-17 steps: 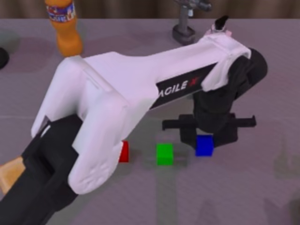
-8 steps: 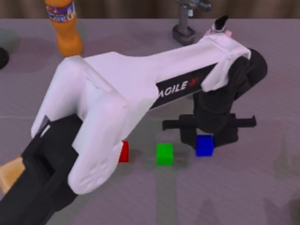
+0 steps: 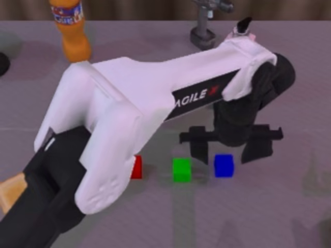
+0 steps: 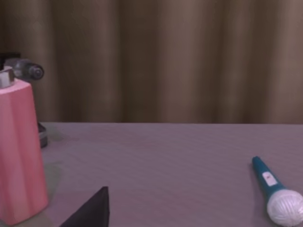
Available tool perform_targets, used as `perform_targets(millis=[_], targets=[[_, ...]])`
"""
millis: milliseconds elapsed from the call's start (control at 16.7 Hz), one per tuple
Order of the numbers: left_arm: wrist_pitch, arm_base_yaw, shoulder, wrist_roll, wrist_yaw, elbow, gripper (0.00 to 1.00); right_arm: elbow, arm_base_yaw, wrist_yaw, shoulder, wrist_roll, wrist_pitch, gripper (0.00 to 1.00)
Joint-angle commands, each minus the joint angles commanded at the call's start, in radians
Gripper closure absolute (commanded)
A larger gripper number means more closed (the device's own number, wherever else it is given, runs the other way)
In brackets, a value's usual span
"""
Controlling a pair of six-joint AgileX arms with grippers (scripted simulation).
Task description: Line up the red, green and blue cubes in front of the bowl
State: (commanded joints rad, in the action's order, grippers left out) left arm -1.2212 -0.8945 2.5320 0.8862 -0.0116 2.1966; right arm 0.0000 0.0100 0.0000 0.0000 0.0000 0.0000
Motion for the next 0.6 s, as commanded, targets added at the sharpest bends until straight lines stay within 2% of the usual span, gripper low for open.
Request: perform_targets(millis=[600], targets=[[-0.003,0.001,0.001,0.0,0.0,0.004,0.0,0.0,0.0,0.0,0.0,0.0,0.0,0.0]])
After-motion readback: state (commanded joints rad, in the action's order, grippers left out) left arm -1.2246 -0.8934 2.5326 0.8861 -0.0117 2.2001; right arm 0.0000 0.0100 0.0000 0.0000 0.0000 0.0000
